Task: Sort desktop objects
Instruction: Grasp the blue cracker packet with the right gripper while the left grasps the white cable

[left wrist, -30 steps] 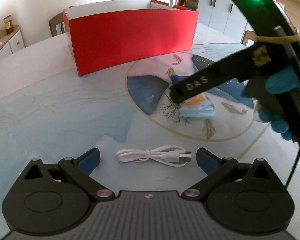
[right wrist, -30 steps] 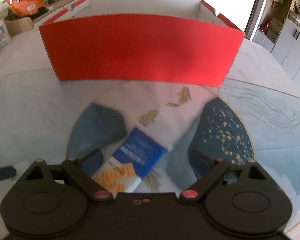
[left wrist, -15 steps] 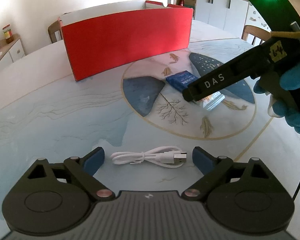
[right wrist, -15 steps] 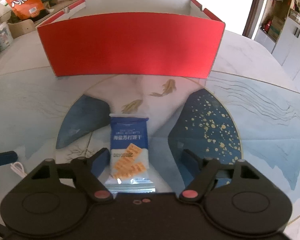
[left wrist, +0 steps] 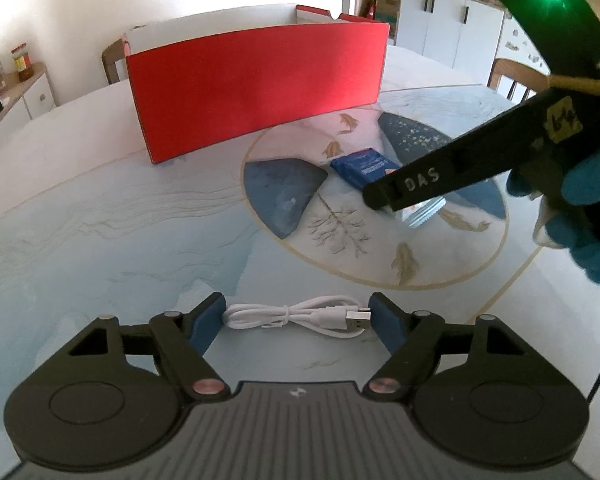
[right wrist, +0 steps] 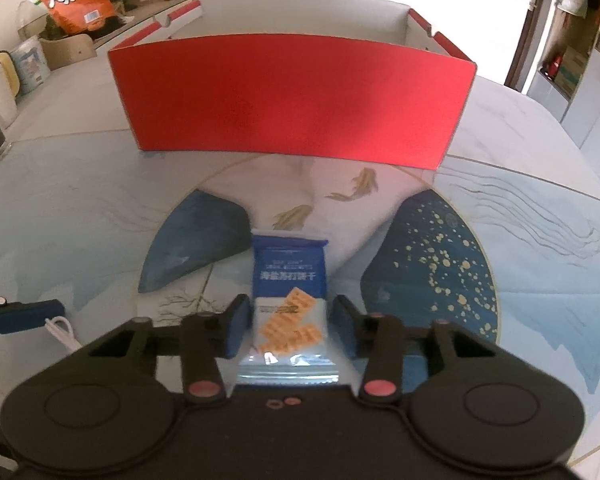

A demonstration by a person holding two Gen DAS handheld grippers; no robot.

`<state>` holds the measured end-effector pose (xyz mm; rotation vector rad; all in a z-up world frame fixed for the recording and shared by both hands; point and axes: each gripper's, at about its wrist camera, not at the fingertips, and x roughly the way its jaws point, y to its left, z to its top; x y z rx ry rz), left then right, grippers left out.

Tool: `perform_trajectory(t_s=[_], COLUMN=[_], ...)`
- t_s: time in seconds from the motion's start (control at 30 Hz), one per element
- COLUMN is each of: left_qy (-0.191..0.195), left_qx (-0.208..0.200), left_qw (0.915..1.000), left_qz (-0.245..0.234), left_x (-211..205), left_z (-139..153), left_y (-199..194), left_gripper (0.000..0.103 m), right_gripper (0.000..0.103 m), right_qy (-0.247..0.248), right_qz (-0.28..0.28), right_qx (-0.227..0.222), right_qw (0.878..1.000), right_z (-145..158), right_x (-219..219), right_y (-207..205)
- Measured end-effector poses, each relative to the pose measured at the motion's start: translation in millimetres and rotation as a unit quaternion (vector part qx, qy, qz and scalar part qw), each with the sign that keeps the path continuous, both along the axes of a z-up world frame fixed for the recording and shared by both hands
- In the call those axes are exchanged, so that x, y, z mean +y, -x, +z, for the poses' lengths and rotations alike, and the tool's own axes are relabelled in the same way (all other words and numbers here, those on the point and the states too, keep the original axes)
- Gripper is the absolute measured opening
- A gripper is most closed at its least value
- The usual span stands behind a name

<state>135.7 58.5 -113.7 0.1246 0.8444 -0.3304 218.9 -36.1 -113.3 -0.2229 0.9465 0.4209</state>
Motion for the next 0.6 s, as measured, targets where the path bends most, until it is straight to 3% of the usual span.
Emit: perform_trajectory(t_s=[0.6], left_qy=[-0.001], left_qx=[-0.012], left_qw=[0.9998], left_qz=[0.014], left_x=[-4], left_z=[16], left_y=[2], left_gripper=[0.074], right_gripper=[0.036], right_qy=[-0.015], right_qz=[0.017], right_qx=[-0.011], right_qw=[1.0], right_z=[18], right_x=[-4], right_y=[9])
